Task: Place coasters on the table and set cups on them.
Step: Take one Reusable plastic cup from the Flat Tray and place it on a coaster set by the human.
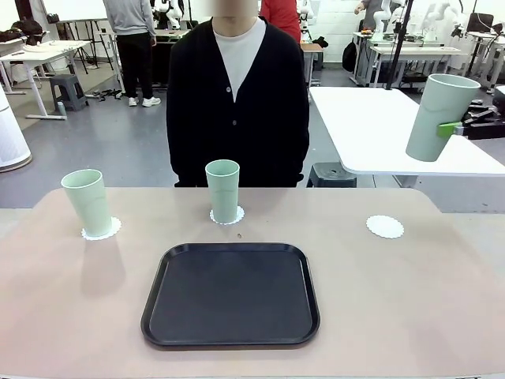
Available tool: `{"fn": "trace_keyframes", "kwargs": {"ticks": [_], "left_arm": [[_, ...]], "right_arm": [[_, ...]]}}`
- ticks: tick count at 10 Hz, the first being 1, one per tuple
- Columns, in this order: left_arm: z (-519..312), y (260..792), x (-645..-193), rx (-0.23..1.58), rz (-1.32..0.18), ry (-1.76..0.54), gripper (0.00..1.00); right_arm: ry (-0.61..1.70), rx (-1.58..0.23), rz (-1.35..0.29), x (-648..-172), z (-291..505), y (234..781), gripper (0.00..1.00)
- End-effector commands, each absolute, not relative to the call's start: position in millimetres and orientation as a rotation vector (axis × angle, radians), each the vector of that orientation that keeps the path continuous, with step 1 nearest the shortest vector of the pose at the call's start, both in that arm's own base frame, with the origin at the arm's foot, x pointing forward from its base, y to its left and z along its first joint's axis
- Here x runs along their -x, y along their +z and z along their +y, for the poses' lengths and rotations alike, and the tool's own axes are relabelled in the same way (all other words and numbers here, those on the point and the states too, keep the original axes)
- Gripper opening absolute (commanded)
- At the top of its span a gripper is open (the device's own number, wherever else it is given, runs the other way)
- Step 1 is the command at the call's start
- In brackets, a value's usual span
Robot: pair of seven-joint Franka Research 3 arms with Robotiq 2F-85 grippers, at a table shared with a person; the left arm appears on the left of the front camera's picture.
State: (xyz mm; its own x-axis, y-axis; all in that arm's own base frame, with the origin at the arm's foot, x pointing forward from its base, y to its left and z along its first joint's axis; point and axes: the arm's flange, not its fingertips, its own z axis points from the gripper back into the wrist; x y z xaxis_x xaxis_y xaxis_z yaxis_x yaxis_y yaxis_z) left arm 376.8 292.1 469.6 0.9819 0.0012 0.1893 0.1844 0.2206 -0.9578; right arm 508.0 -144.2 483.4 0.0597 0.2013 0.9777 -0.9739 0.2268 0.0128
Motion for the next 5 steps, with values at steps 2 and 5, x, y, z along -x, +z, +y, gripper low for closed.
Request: {"fn": "trace_keyframes", "kwargs": {"ticks": [2, 5], "left_arm": [[292.7, 471.5, -376.9, 1.344, -0.167, -0.118, 1.0], [292.7, 471.5, -376.9, 1.344, -0.167, -0.118, 1.0]], "right_arm": [[1.122, -0.933, -1.126, -508.1, -139.2, 484.3, 0.84], [1.114, -0.918, -1.127, -508.0, -142.0, 483.1, 0.84]]}}
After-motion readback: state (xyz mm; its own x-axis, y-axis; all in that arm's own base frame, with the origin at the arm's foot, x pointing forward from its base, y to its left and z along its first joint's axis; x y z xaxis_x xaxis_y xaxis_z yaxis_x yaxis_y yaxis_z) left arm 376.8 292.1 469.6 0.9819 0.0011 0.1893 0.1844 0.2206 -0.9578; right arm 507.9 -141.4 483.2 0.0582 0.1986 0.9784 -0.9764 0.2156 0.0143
